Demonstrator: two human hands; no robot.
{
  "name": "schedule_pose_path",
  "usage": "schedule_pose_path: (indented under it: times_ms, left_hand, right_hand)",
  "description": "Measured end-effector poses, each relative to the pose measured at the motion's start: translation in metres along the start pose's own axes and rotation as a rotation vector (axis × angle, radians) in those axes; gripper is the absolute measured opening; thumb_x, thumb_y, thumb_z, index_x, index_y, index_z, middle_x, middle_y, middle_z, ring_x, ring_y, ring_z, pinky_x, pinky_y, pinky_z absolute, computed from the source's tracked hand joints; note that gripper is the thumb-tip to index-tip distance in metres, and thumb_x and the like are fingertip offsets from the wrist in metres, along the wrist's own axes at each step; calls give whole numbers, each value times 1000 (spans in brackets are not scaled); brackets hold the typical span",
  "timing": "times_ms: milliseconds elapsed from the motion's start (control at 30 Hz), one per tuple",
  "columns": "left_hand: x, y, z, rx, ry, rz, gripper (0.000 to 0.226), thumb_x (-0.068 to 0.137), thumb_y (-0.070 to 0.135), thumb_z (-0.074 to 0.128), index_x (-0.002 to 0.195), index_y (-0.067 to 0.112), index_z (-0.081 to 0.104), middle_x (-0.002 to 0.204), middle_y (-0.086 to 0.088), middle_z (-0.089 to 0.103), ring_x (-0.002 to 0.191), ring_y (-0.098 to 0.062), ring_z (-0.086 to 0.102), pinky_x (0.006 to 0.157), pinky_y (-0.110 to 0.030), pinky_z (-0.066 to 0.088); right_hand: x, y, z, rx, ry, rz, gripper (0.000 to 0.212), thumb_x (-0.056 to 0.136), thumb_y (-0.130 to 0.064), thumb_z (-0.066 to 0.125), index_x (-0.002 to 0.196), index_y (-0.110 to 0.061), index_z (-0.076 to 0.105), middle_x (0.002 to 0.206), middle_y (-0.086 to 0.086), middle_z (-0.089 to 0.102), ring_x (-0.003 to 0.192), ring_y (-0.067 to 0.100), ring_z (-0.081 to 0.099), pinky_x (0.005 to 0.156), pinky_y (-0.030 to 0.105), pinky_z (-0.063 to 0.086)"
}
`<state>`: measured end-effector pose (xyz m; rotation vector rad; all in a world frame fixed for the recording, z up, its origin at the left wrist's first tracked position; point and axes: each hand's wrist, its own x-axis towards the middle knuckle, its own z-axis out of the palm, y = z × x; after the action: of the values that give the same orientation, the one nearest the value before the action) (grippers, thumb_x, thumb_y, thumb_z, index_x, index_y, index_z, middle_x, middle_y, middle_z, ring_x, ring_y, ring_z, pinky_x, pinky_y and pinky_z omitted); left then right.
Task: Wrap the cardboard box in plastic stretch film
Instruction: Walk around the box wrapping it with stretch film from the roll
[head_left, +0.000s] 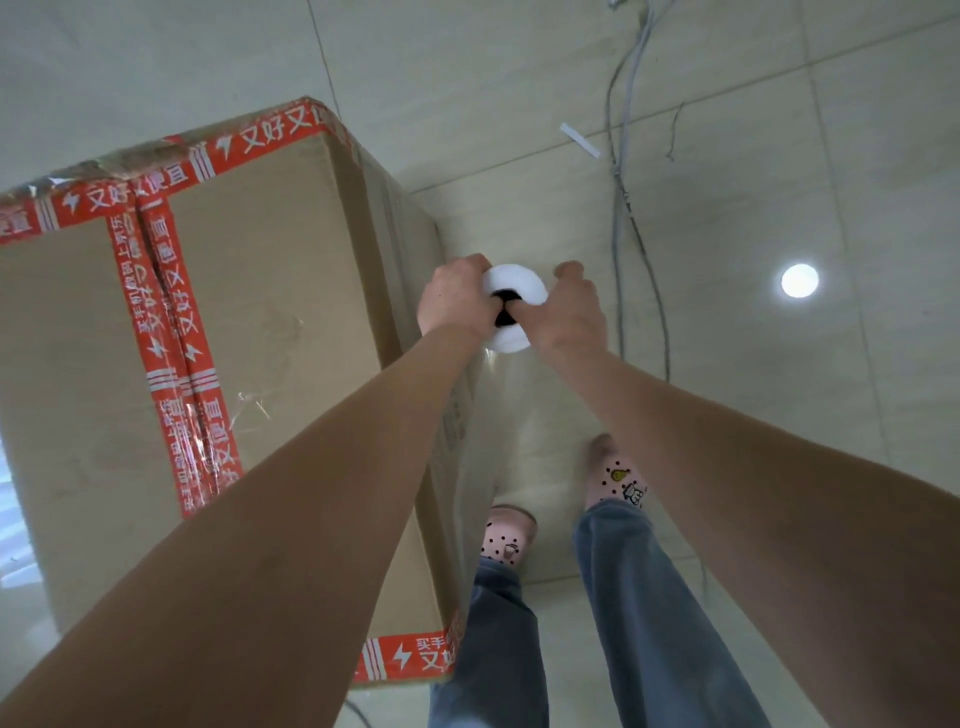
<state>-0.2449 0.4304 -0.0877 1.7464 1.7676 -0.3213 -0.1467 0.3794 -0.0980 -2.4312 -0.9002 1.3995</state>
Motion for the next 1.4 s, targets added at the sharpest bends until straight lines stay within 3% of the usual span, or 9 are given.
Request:
schedule_pose_path:
  times_ms: [133, 267, 567, 700, 767, 900, 1100, 1200, 1400]
  left_hand:
    - [4, 11, 2, 65, -64, 55, 40, 85, 11, 52, 123, 23, 57, 115, -6, 61, 104, -28, 59, 70, -30, 44]
    - [14, 17, -7, 75, -54, 29, 26, 81, 10, 53, 103, 16, 65, 102, -7, 65, 94, -29, 62, 73, -33, 53]
    - [29, 20, -12, -268, 137, -242, 23, 80, 18, 62, 101, 8, 61, 93, -8, 64, 86, -27, 61, 66, -29, 45]
    - [36, 19, -12, -353, 171, -390, 36, 81, 27, 64, 110, 7, 56, 108, -12, 64, 98, -32, 62, 76, -34, 51]
    - [41, 19, -17, -277, 128, -346, 39, 82, 27, 64, 113, 7, 53, 110, -13, 63, 100, -33, 61, 77, -36, 51]
    - [51, 22, -30, -20, 89, -156, 31, 86, 17, 58, 115, 9, 51, 107, -12, 61, 95, -33, 60, 64, -33, 40]
    - [78, 36, -47, 255, 58, 115, 27, 89, 9, 49, 116, 10, 49, 114, -9, 53, 98, -32, 58, 62, -35, 36]
    - [95, 41, -54, 242, 58, 120, 23, 89, 10, 50, 111, 8, 50, 111, -10, 54, 98, -33, 59, 62, -35, 35]
    - [115, 51, -60, 125, -12, 111, 26, 86, 14, 51, 111, 14, 55, 103, -7, 55, 88, -31, 60, 62, -32, 39]
  right_hand:
    - [4, 4, 3, 191, -47, 79, 40, 80, -24, 62, 118, -17, 51, 103, 5, 60, 92, 27, 62, 81, 40, 55]
    - [15, -5, -5, 28, -36, -47, 29, 84, -19, 55, 113, -21, 59, 107, 0, 63, 83, 17, 48, 70, 27, 39]
    - [51, -50, -32, -272, 19, -368, 47, 85, -13, 53, 130, -29, 53, 118, 6, 63, 108, 29, 58, 81, 32, 44]
    - [58, -61, -28, -47, -51, -134, 50, 87, -21, 60, 134, -18, 44, 126, 6, 57, 113, 26, 56, 81, 30, 41]
    - [62, -61, -27, 44, -126, -57, 44, 86, -21, 60, 128, -17, 50, 124, 4, 58, 108, 24, 57, 76, 25, 39]
    - [65, -66, -27, 16, -91, -146, 34, 83, -11, 56, 116, -20, 61, 113, 2, 64, 95, 23, 58, 70, 25, 39]
    - [80, -93, -38, -261, -29, -335, 35, 81, -8, 49, 104, -27, 67, 90, 3, 67, 80, 26, 60, 61, 29, 43]
    - [97, -104, -44, -340, 9, -391, 30, 85, -11, 48, 111, -22, 60, 96, 4, 66, 87, 28, 61, 62, 29, 39]
    - [110, -99, -49, -41, -122, -2, 29, 79, -19, 63, 107, -17, 53, 96, 2, 59, 84, 25, 58, 66, 29, 42]
